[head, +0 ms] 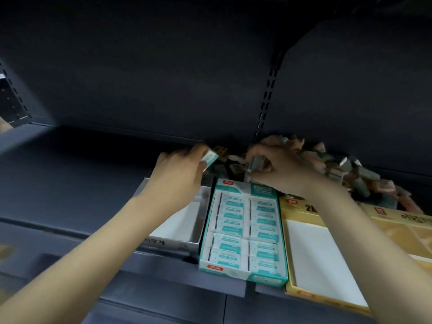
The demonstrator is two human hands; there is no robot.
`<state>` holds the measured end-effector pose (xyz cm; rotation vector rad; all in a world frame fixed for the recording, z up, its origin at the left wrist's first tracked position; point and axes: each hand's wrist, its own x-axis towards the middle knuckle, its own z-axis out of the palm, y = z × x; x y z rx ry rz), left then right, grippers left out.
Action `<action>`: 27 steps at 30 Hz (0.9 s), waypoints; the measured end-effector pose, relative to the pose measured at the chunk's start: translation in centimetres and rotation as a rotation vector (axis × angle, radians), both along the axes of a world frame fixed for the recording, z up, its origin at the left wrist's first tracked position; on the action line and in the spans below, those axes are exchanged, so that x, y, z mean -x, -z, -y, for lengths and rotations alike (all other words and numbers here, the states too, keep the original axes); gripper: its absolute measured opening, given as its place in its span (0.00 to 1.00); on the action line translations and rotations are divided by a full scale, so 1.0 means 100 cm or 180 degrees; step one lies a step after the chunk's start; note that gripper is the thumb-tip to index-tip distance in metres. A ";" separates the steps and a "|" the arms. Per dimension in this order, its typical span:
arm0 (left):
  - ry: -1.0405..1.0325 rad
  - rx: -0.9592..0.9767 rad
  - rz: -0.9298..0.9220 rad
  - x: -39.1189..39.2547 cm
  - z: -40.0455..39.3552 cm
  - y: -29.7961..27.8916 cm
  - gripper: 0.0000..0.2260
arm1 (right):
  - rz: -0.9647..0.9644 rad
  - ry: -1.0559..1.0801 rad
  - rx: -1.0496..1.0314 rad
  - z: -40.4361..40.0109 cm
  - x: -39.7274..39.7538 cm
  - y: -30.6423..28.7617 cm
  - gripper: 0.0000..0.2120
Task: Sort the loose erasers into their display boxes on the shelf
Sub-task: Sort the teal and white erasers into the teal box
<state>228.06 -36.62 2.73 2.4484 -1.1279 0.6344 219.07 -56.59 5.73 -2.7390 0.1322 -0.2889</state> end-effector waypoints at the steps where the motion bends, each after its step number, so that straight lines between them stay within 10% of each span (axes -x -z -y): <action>1: 0.0050 0.0071 -0.0197 0.005 0.003 0.000 0.16 | 0.0042 0.0032 -0.0078 -0.001 0.008 -0.001 0.11; 6: 0.0355 0.0484 -0.0957 0.033 0.008 -0.007 0.24 | 0.0254 0.0116 -0.0337 -0.009 0.041 -0.003 0.09; 15: 0.0406 0.1058 -0.1729 0.056 0.000 -0.003 0.09 | 0.0381 0.0309 -0.1195 -0.023 0.068 0.024 0.24; 27: 0.0320 0.0394 -0.1777 0.059 -0.014 -0.003 0.12 | 0.0592 0.0489 -0.1474 -0.019 0.074 0.032 0.07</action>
